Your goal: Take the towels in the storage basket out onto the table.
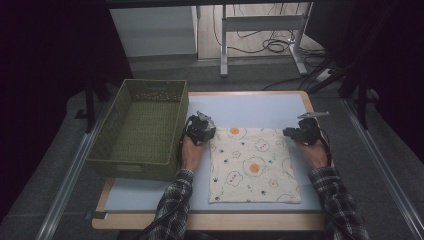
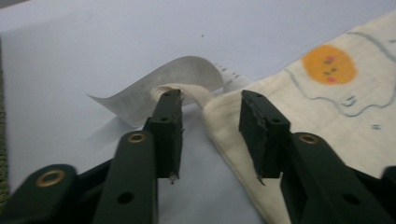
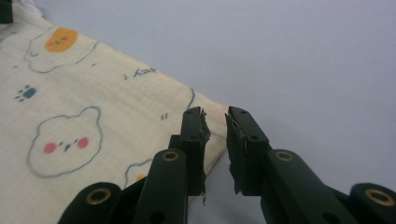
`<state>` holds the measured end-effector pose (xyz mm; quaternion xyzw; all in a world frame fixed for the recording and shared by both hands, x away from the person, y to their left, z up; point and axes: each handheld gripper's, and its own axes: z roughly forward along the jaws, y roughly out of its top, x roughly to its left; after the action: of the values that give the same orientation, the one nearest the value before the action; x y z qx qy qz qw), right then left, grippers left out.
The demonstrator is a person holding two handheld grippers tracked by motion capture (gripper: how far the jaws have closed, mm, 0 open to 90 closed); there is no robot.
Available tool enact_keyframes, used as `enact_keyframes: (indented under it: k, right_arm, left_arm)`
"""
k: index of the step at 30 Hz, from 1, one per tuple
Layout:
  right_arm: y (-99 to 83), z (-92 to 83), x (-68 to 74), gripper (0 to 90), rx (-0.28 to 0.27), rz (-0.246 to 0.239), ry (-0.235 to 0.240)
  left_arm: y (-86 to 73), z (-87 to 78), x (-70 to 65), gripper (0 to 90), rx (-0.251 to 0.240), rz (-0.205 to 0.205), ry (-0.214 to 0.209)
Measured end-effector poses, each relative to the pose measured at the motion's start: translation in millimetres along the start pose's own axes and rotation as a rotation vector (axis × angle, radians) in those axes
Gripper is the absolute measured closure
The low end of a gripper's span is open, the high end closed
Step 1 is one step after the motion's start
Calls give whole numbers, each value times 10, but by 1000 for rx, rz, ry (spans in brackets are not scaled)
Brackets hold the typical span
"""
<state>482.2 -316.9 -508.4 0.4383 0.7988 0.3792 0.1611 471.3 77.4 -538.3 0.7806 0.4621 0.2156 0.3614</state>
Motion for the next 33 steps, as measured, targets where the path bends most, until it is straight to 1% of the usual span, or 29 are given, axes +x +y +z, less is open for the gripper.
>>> enact_keyframes:
  k: [2,6,8,9,11,13,15,16,18,19,20,23,25,26,28,30,33]
  right_arm:
    - [17,69,-20,729,9,3,-8]
    - [43,169,-52,704,15,3,-14]
    - [51,217,-45,704,33,-2,-12]
    - [52,228,-35,713,27,-14,-20]
    - [66,229,-21,781,40,-16,-37]
    - [75,225,-28,837,51,-1,-17]
    - [83,221,-20,862,60,-9,-18]
    - [91,218,-12,867,68,-10,-20]
    - [111,213,4,871,85,-25,-26]
    - [124,207,11,872,93,-26,-20]
    - [138,199,17,873,90,-31,-17]
    - [193,169,7,873,71,-51,-19]
    - [229,140,-23,873,53,-27,-4]
    - [240,115,-30,873,43,-17,5]
    - [241,74,-31,873,23,-15,16]
    - [231,19,-16,873,19,-26,17]
    - [221,-72,23,873,2,-39,23]
  left_arm:
    - [-3,21,12,559,2,-10,-3]
    - [12,50,21,545,20,-6,-2]
    - [18,60,34,546,23,-16,-13]
    - [21,65,44,554,24,-21,-28]
    - [25,73,58,612,25,-33,-60]
    - [29,76,48,687,25,-29,-81]
    - [33,77,36,793,26,-30,-106]
    - [38,78,23,853,26,-25,-105]
    - [56,72,0,870,28,-2,-80]
    - [64,68,-4,873,20,3,-72]
    - [76,64,4,874,11,2,-68]
    - [119,40,47,876,-5,-5,-29]
    - [139,19,67,875,-6,-11,-40]
    - [139,10,67,874,-4,-4,-39]
    - [125,-25,46,872,-10,3,-45]
    - [101,-65,23,871,-24,-5,-56]
    - [74,-132,-17,869,-37,-2,-74]
